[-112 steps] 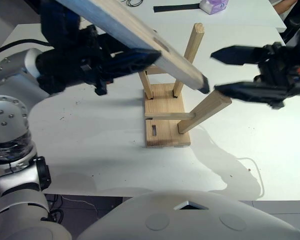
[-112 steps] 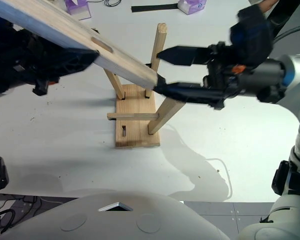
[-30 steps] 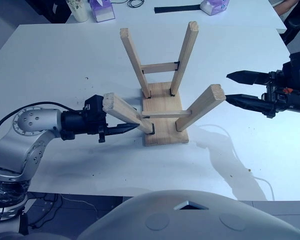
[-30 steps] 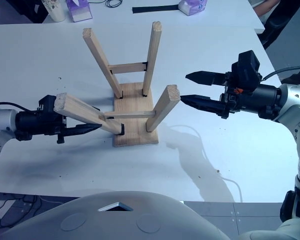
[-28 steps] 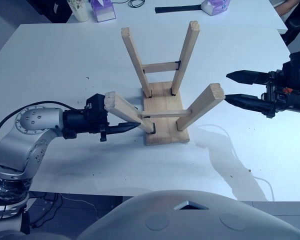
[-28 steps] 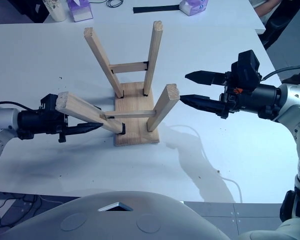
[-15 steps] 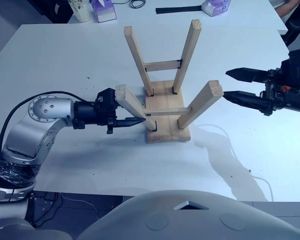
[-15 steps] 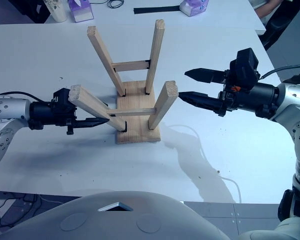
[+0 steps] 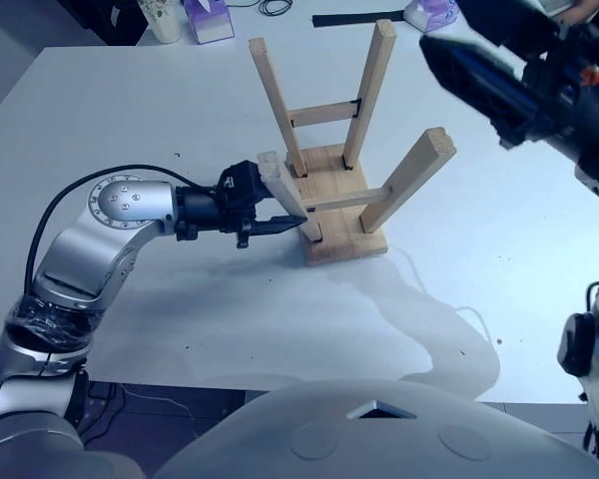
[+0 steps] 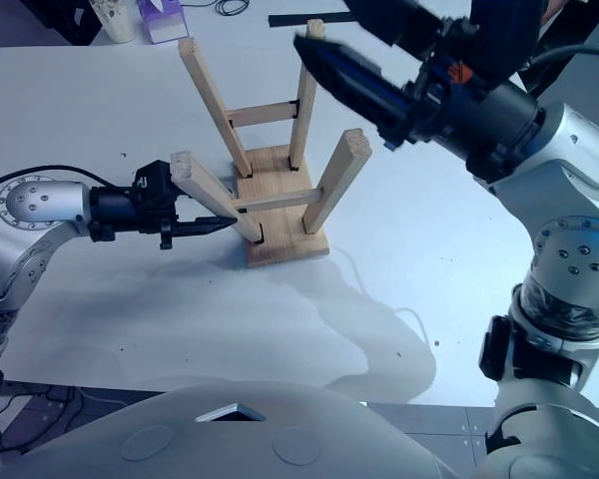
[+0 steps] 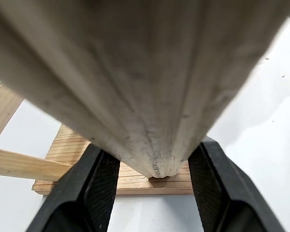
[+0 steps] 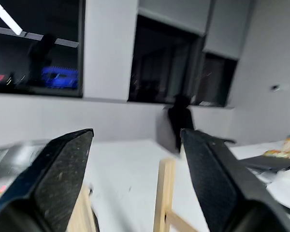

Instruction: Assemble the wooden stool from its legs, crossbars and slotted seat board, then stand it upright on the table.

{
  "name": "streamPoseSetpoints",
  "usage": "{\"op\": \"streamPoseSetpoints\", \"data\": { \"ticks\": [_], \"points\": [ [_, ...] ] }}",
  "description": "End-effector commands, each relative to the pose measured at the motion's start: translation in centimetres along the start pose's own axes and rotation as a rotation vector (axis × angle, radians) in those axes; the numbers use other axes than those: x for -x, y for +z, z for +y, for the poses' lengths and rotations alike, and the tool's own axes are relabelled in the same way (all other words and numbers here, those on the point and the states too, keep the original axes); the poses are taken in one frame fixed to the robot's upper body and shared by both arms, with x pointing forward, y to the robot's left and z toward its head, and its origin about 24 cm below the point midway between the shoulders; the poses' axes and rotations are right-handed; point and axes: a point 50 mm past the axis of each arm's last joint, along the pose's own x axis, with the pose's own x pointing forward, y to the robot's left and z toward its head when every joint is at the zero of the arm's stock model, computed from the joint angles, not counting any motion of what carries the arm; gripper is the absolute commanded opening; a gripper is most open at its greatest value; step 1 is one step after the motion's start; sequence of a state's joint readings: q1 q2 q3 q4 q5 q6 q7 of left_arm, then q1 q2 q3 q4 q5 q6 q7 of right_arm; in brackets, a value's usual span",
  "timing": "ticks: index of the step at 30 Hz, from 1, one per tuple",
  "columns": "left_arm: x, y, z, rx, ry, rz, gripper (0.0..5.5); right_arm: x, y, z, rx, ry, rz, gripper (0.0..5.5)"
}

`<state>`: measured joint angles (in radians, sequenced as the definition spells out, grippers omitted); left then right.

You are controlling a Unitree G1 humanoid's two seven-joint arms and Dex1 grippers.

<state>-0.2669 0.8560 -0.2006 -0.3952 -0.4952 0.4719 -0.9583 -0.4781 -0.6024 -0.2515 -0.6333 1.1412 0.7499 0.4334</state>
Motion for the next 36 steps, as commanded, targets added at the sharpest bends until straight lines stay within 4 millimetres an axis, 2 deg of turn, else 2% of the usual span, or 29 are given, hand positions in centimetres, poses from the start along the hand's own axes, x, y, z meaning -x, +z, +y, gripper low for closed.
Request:
{"op": "streamPoseSetpoints", "data": {
  "ticks": [1, 3, 6, 10, 11, 14, 17, 19, 21, 24, 27, 30, 32, 33, 36],
  "points": [
    [-0.2, -2.7, 0.2, 0.079, 0.032, 0.175, 2.05, -2.7, -0.6, 1.5, -0.006, -0.027, -0.012, 3.33],
    [-0.3, -2.5, 0.5, 0.075, 0.032, 0.179, 2.05, -3.6, -2.8, 2.3, -0.047, -0.089, 0.050, 3.06],
    [-0.4, -2.3, 0.5, 0.075, 0.022, 0.181, 2.05, -3.9, -5.4, 3.6, -0.071, -0.127, 0.113, 2.58],
    [-0.4, -2.3, 0.5, 0.077, 0.018, 0.188, 2.05, -4.1, -7.1, 3.5, -0.076, -0.184, 0.133, 1.85],
    [-0.4, -2.3, 0.6, 0.077, 0.017, 0.188, 2.05, -4.0, -8.0, 3.3, -0.092, -0.210, 0.148, 1.71],
    [-0.5, -2.1, 0.6, 0.075, 0.012, 0.186, 2.05, -3.1, -12.4, 3.5, -0.175, -0.277, 0.268, 1.19],
    [-0.7, -2.0, 0.7, 0.073, 0.003, 0.183, 2.05, -1.5, -17.4, 5.0, -0.242, -0.284, 0.449, 0.77],
    [-0.8, -1.9, 0.7, 0.070, -0.002, 0.181, 2.05, -0.8, -19.2, 5.6, -0.246, -0.285, 0.514, 0.42],
    [-0.9, -1.9, 0.8, 0.069, -0.004, 0.182, 2.05, -0.6, -19.5, 5.8, -0.233, -0.283, 0.523, 0.10],
    [-0.9, -2.0, 0.6, 0.074, 0.001, 0.187, 2.05, -1.1, -18.1, 5.3, -0.207, -0.276, 0.453, 0.00],
    [-0.8, -2.5, 0.4, 0.087, 0.013, 0.196, 2.05, -2.4, -13.4, 5.0, -0.152, -0.211, 0.224, 0.00],
    [-0.5, -2.8, 0.1, 0.102, 0.030, 0.202, 2.05, -2.8, -7.2, 4.8, -0.138, -0.156, -0.044, 0.00],
    [-0.3, -2.9, 0.0, 0.109, 0.040, 0.203, 2.05, -2.1, -4.5, 3.8, -0.118, -0.187, -0.140, 0.00],
    [-0.3, -3.0, -0.1, 0.113, 0.043, 0.202, 2.05, -1.4, -3.3, 2.9, -0.097, -0.229, -0.166, 0.20],
    [-0.1, -3.0, -0.3, 0.122, 0.057, 0.200, 2.05, 2.3, -0.9, -0.5, -0.040, -0.393, -0.198, 0.56]
  ]
}}
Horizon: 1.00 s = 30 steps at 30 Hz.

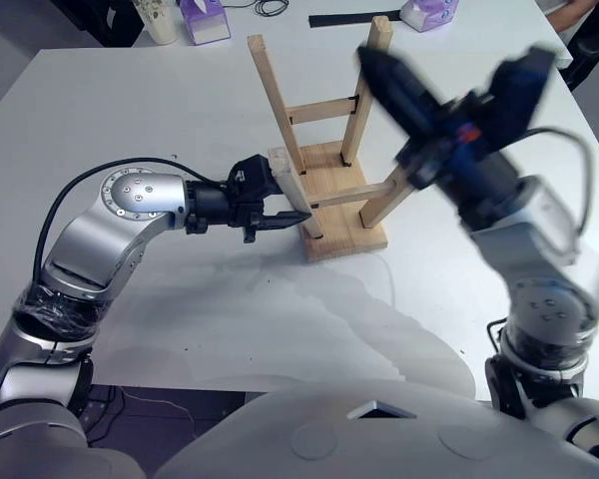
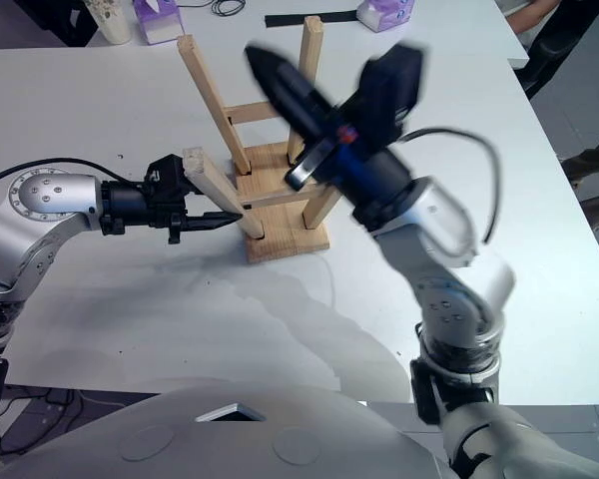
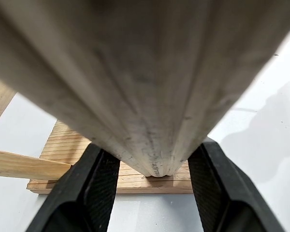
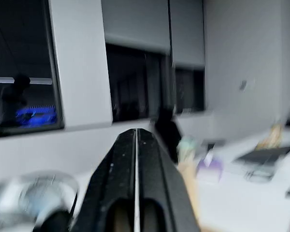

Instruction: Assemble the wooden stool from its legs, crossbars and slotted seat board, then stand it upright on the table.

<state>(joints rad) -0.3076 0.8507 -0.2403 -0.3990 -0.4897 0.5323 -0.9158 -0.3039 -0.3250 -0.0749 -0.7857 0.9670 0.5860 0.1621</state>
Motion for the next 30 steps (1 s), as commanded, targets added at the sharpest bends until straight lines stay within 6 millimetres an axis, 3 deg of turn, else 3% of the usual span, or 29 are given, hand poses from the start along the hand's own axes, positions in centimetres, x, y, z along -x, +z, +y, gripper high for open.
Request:
{"op": "streamPoseSetpoints", "data": {
  "ticks": [1, 4, 7, 9, 11, 14, 16, 17, 19, 21, 23, 26, 28, 30],
  "points": [
    [0.6, -3.2, -0.6, 0.107, 0.047, 0.166, 2.05, 3.4, 4.0, -5.1, 0.104, -0.234, -0.032, 0.73],
    [0.8, -3.3, -0.8, 0.116, 0.058, 0.166, 2.05, 8.3, 4.5, -10.0, 0.228, -0.543, 0.081, 1.17],
    [1.1, -3.4, -0.8, 0.120, 0.064, 0.169, 2.05, 13.7, 2.1, -14.6, 0.452, -0.864, 0.431, 1.68],
    [1.0, -3.3, -0.6, 0.116, 0.060, 0.169, 2.05, 15.9, 0.5, -15.6, 0.617, -0.914, 0.618, 1.99],
    [0.9, -3.1, -0.4, 0.109, 0.050, 0.166, 2.05, 15.8, -0.9, -15.6, 0.653, -0.902, 0.659, 2.30],
    [0.8, -2.9, -0.3, 0.102, 0.032, 0.166, 2.05, 10.5, -4.1, -12.8, 0.577, -0.686, 0.592, 2.79],
    [0.6, -2.8, -0.3, 0.099, 0.014, 0.171, 2.05, 3.7, -7.3, -5.8, 0.350, -0.331, 0.474, 3.09],
    [0.5, -2.8, -0.3, 0.096, 0.005, 0.173, 2.05, 1.6, -7.6, -2.4, 0.274, -0.174, 0.428, 3.23],
    [0.3, -2.6, -0.4, 0.094, -0.016, 0.173, 2.05, -0.8, -6.7, 3.9, 0.154, 0.114, 0.333, 3.50],
    [0.2, -2.4, -0.5, 0.093, -0.036, 0.171, 2.05, -1.1, -5.9, 6.5, 0.126, 0.246, 0.317, 3.72],
    [0.2, -2.4, -0.6, 0.092, -0.045, 0.173, 2.05, -0.5, -6.1, 5.5, 0.143, 0.193, 0.370, 3.88],
    [0.1, -2.4, -0.5, 0.091, -0.044, 0.174, 2.05, 1.9, -7.5, 1.0, 0.246, -0.055, 0.526, 4.14],
    [0.2, -2.4, -0.5, 0.096, -0.041, 0.173, 2.05, 4.2, -7.3, -3.1, 0.338, -0.285, 0.606, 4.31],
    [0.4, -2.6, -0.6, 0.103, -0.037, 0.176, 2.05, 6.9, -5.8, -7.6, 0.454, -0.532, 0.649, 4.52]
  ]
}}
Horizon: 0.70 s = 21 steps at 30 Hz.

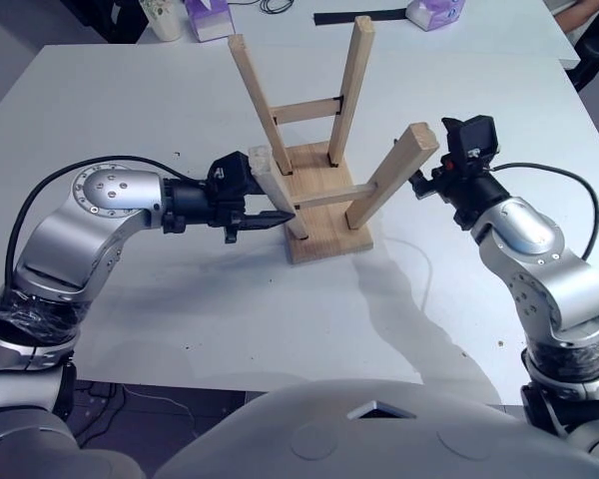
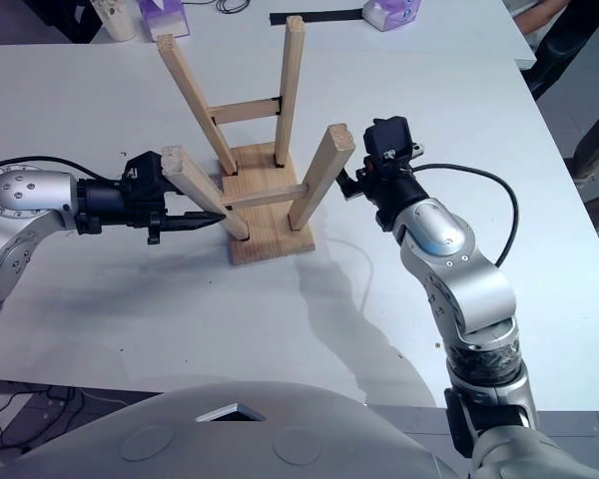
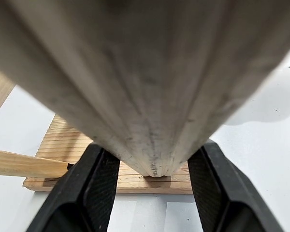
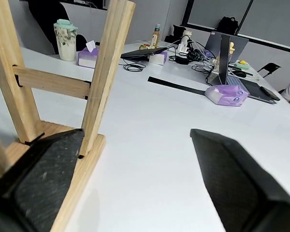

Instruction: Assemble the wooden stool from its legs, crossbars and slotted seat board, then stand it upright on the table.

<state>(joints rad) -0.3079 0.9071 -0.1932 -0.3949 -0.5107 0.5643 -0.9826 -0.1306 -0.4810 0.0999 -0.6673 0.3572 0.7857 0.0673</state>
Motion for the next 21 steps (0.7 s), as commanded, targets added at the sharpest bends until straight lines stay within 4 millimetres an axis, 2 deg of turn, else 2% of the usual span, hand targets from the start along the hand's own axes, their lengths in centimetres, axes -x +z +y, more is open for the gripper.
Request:
{"op": "streamPoseSetpoints", "data": {
  "ticks": [1, 3, 4, 5, 6, 7, 8, 9, 10, 11, 12, 13, 15, 18, 21],
  "points": [
    [-1.2, -2.7, -1.0, 0.094, -0.015, 0.136, 2.05, 1.3, -1.4, -6.1, 0.043, -0.217, 0.053, 4.67],
    [-1.0, -2.8, -1.0, 0.101, -0.003, 0.141, 2.04, 2.7, -2.0, -10.2, 0.112, -0.434, 0.093, 4.99],
    [-0.9, -2.9, -0.9, 0.102, 0.002, 0.142, 2.04, 3.1, -1.9, -11.2, 0.153, -0.511, 0.104, 5.15],
    [-0.9, -2.9, -0.9, 0.104, 0.006, 0.142, 2.04, 3.1, -1.6, -11.3, 0.187, -0.544, 0.089, 5.26],
    [-0.9, -2.9, -0.8, 0.104, 0.007, 0.142, 2.04, 2.5, -1.1, -10.4, 0.195, -0.529, 0.060, 5.40],
    [-0.9, -2.9, -0.9, 0.104, 0.007, 0.142, 2.04, 1.3, -0.5, -8.6, 0.158, -0.469, 0.020, 5.40],
    [-1.1, -2.8, -0.9, 0.103, 0.004, 0.140, 2.04, -0.1, 0.2, -5.5, 0.063, -0.348, -0.036, 5.40],
    [-1.3, -2.8, -1.0, 0.100, -0.001, 0.137, 2.04, -1.3, 1.3, -2.0, -0.062, -0.194, -0.096, 5.40],
    [-1.6, -2.6, -1.0, 0.095, -0.013, 0.132, 2.04, -2.0, 3.5, 3.1, -0.242, 0.040, -0.189, 5.40],
    [-1.8, -2.4, -1.1, 0.090, -0.024, 0.128, 2.04, -1.7, 5.8, 6.8, -0.378, 0.236, -0.259, 5.40],
    [-2.1, -2.2, -1.1, 0.088, -0.037, 0.123, 2.04, -0.9, 7.6, 9.2, -0.443, 0.386, -0.311, 5.40],
    [-2.3, -2.1, -1.1, 0.086, -0.044, 0.119, 2.04, -0.3, 8.8, 10.3, -0.494, 0.480, -0.337, 5.40],
    [-2.5, -2.1, -1.1, 0.086, -0.046, 0.114, 2.04, -0.4, 8.8, 9.9, -0.471, 0.486, -0.316, 5.40],
    [-2.5, -1.9, -1.1, 0.087, -0.041, 0.100, 2.04, -1.7, 6.0, 5.7, -0.389, 0.256, -0.202, 5.40],
    [-2.3, -1.5, -1.3, 0.100, -0.039, 0.070, 2.04, -2.0, 3.7, 1.9, -0.273, 0.077, -0.134, 5.40]
  ]
}}
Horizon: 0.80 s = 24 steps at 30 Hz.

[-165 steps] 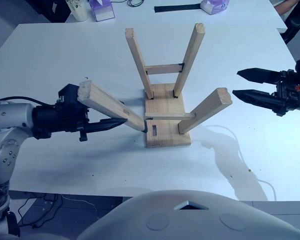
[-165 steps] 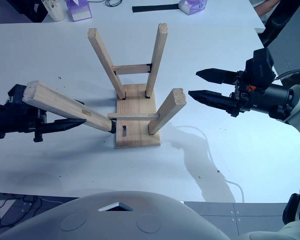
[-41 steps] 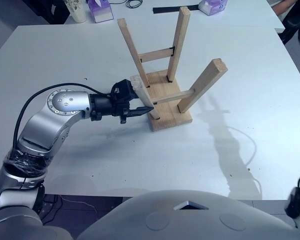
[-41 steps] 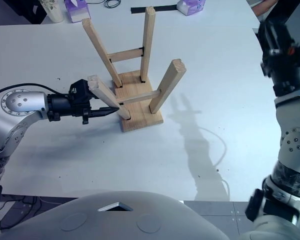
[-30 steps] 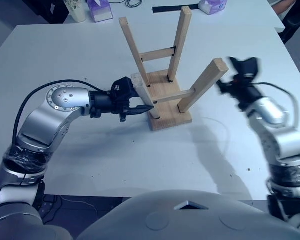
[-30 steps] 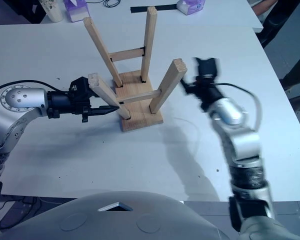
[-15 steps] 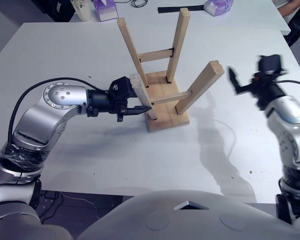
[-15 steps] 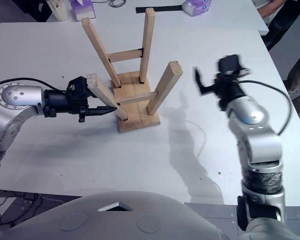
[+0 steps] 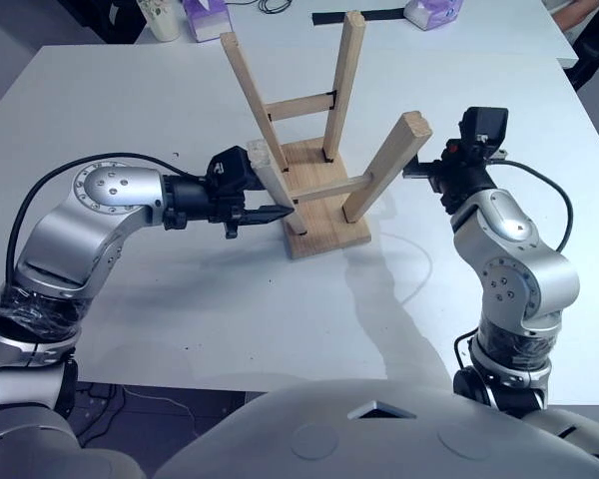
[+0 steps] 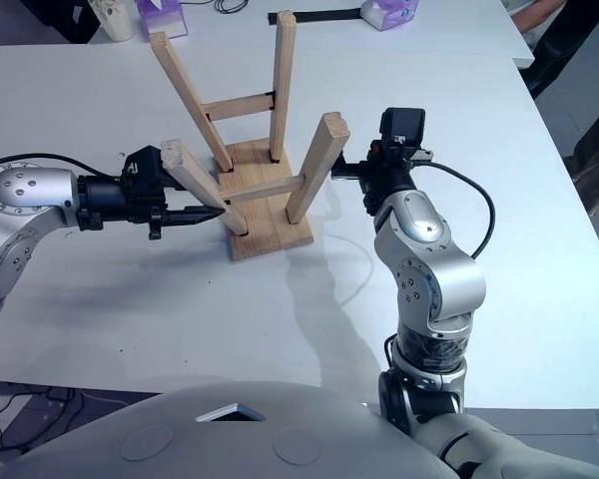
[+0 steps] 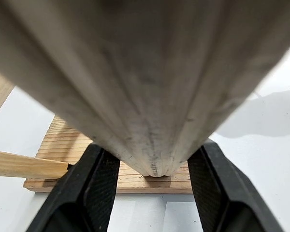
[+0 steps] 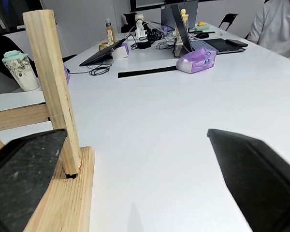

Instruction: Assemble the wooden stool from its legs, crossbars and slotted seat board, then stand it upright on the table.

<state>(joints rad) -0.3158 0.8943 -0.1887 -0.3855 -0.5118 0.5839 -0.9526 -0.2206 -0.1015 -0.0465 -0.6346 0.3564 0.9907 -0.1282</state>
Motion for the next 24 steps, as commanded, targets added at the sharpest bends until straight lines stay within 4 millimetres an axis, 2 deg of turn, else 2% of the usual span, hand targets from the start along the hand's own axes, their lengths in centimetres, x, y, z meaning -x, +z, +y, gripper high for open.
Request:
{"op": "streamPoseSetpoints", "data": {
  "ticks": [1, 5, 6, 9, 14, 16, 19, 21, 24],
  "points": [
    [-2.1, -1.3, -1.6, 0.094, -0.061, 0.058, 2.04, 0.1, 2.3, 1.6, 0.098, 0.285, -0.107, 5.40],
    [-1.8, -0.2, -1.8, 0.116, -0.072, -0.009, 2.04, -0.1, 1.2, -0.5, 0.179, 0.224, -0.090, 5.40],
    [-1.9, 0.0, -1.8, 0.116, -0.067, -0.018, 2.41, -0.2, 0.9, -0.8, 0.188, 0.220, -0.086, 5.40],
    [-2.3, 0.2, -1.6, 0.127, -0.048, -0.040, 2.74, -0.4, 0.3, -1.6, 0.218, 0.202, -0.081, 5.40],
    [-2.3, 0.7, -2.4, 0.134, -0.078, -0.081, 3.62, -0.6, -1.1, -3.7, 0.271, 0.144, -0.060, 5.40],
    [-2.3, 0.2, -2.2, 0.122, -0.053, -0.052, 3.91, -0.4, -1.7, -4.6, 0.301, 0.118, -0.044, 5.40],
    [-1.4, -0.8, -2.4, 0.116, -0.063, -0.007, 3.91, 0.1, -2.6, -5.9, 0.362, 0.101, -0.003, 5.40],
    [-0.2, -1.9, -2.4, 0.102, -0.045, 0.044, 3.91, 0.9, -3.4, -7.0, 0.441, 0.101, 0.061, 5.40],
    [1.8, -4.1, -1.2, 0.060, 0.047, 0.142, 3.91, 2.7, -4.8, -8.4, 0.575, 0.169, 0.192, 5.40]
  ]
}}
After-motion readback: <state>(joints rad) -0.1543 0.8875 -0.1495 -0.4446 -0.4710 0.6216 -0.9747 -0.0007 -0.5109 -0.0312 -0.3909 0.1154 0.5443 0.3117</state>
